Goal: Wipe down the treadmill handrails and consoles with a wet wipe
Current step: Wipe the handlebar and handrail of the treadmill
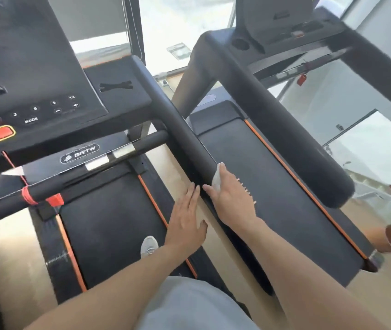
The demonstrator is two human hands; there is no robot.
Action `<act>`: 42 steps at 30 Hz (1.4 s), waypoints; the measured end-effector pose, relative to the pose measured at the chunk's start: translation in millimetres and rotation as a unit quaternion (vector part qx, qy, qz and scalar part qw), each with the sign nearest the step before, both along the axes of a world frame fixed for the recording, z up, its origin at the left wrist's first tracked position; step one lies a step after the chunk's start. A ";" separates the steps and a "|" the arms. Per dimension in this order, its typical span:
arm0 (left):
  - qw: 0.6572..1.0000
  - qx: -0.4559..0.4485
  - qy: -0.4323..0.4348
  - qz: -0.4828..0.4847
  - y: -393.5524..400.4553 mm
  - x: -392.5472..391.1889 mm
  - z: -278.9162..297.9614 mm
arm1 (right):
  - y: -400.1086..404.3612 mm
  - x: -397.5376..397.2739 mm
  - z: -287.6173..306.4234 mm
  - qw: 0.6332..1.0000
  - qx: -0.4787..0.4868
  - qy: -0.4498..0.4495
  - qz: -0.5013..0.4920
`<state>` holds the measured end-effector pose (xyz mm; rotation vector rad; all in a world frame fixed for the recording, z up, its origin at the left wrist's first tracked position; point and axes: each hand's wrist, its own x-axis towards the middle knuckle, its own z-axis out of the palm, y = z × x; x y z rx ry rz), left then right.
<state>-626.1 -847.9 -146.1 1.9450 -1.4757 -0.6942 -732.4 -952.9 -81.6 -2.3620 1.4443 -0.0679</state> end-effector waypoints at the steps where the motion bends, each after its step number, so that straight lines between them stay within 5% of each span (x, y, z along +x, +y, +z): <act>1: 1.000 0.017 0.013 0.000 10.2 -8.7 -2.7 | 6.9 -10.9 -4.4 1.000 -0.011 0.005 0.004; 7: 0.997 0.033 0.066 0.039 38.9 -47.5 7.1 | 34.1 -79.6 -5.5 0.997 0.040 -0.024 0.057; 13: 0.989 0.042 0.123 0.066 66.3 -92.3 7.0 | 62.9 -145.4 9.7 0.979 0.162 -0.126 -0.002; 20: 0.987 0.039 0.146 0.045 58.2 -94.1 12.4 | 88.2 -155.3 9.6 0.997 0.029 0.057 0.048; 28: 0.979 0.051 0.170 0.100 21.1 -26.7 2.7 | 26.0 -42.9 -2.0 0.965 -0.102 0.164 0.179; 30: 0.976 0.055 0.181 0.110 12.1 -6.0 2.1 | 3.3 -7.6 -0.9 0.920 -0.152 0.243 0.268; 34: 0.973 0.059 0.181 0.133 2.5 38.9 -3.7 | -38.0 61.3 4.8 0.768 -0.240 0.405 0.433; 38: 0.966 0.066 0.185 0.166 3.3 71.9 -17.5 | -70.2 121.5 24.4 0.728 -0.259 0.451 0.446; 42: 0.950 0.071 0.202 0.227 -0.5 94.0 -25.0 | -56.4 127.2 21.3 0.612 -0.314 0.530 0.497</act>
